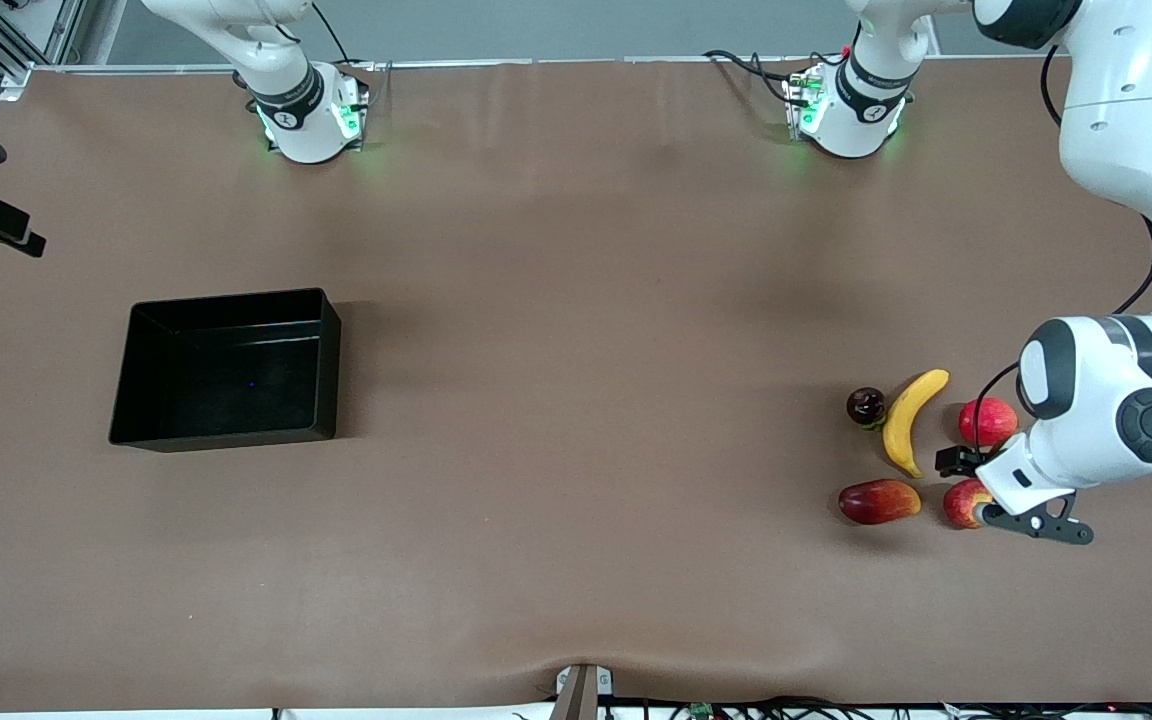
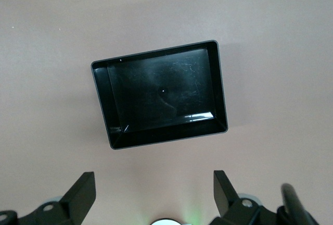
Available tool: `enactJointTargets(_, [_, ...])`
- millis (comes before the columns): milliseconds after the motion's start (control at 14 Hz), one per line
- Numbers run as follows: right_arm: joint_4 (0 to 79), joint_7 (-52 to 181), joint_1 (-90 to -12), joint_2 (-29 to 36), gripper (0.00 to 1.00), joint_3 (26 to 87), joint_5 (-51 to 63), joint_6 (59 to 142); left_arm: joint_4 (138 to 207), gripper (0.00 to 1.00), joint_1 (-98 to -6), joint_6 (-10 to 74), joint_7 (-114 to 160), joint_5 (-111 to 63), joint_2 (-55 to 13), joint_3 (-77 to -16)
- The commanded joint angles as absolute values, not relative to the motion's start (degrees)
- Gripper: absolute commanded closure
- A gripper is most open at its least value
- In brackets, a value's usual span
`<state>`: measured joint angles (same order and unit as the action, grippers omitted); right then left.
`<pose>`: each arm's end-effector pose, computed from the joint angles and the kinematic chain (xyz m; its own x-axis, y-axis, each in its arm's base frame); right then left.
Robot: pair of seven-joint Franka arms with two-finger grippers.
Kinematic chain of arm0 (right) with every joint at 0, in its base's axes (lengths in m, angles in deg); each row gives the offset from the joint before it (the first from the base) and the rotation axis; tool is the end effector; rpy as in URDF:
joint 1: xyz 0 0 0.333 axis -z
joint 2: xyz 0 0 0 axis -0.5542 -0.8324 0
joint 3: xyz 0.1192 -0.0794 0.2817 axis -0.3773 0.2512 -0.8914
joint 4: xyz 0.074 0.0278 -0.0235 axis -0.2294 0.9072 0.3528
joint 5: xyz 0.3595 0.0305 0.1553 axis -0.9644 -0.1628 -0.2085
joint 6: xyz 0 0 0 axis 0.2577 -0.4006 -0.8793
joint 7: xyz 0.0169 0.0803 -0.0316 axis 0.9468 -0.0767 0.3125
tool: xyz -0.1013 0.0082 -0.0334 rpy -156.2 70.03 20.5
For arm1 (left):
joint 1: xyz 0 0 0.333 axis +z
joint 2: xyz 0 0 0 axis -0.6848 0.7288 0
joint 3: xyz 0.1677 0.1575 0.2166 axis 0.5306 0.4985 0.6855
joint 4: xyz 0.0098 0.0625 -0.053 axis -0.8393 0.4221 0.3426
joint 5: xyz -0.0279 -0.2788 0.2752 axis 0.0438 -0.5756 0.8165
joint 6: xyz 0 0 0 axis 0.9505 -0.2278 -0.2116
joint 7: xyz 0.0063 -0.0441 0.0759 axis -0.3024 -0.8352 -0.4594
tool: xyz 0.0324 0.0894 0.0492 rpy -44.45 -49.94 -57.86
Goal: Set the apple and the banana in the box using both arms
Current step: 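Move the left gripper down over the red-yellow apple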
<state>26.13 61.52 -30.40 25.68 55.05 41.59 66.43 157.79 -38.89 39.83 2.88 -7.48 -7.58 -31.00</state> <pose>0.5419 -0.0654 0.6361 0.9921 -0.0853 -0.0924 -0.0879 -0.9958 -0.0246 0.7160 0.0287 0.2728 0.9615 -0.2745 -0.0125 -0.2746 -0.9587 -0.0742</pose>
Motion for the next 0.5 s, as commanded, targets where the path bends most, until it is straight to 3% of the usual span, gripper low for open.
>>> enactJointTargets(0, [25.31, 62.23, -29.18, 20.2, 0.0, 54.7, 42.35, 66.62, 154.08, 0.0, -39.0, 40.71, 0.12, -6.38, -5.16, -31.06])
enactJointTargets(430, [25.75, 62.41, -26.89, 12.29, 0.0, 54.7, 43.33, 70.48, 153.82, 0.0, -38.3, 43.18, -5.33, -6.47, -2.87, -30.97])
